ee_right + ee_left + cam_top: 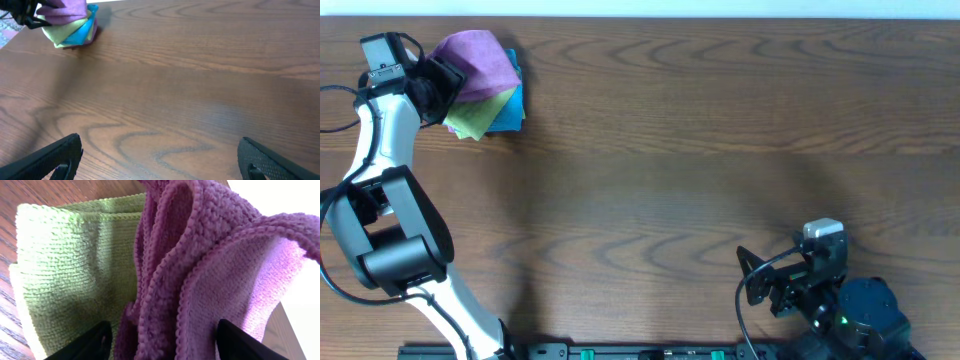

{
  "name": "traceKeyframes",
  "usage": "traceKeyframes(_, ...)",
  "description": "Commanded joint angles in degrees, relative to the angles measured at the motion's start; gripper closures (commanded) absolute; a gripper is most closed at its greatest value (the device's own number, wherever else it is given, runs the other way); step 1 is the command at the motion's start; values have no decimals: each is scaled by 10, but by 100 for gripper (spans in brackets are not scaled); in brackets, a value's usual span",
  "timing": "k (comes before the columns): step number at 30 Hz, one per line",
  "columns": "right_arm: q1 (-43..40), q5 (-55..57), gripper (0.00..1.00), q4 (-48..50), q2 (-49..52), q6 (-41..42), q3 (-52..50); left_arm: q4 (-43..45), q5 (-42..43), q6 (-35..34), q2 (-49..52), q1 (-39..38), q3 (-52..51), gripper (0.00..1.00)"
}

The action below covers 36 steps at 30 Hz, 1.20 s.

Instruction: Fold the cloth

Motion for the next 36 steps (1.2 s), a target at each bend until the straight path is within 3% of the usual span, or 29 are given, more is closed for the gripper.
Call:
traceKeyframes(1, -3, 4, 1, -1, -3, 7, 0, -4, 18, 25, -5, 3, 16, 28)
traceKeyframes(7, -3, 4, 1, -1, -3, 7, 0, -28, 10, 58, -65, 5, 16, 15)
traceKeyframes(15, -3, 4, 1, -1, -3, 7, 0, -137, 21, 71, -125, 20, 16, 11)
traceKeyframes(18, -3, 4, 1, -1, -3, 7, 0, -182, 36, 101, -169, 15, 16, 3)
traceKeyframes(30, -3, 4, 1, -1, -3, 7, 0, -325, 56, 130, -310, -8, 16, 5)
traceKeyframes(36, -3, 4, 1, -1, -3, 7, 0, -386, 33, 151, -332, -7, 16, 5)
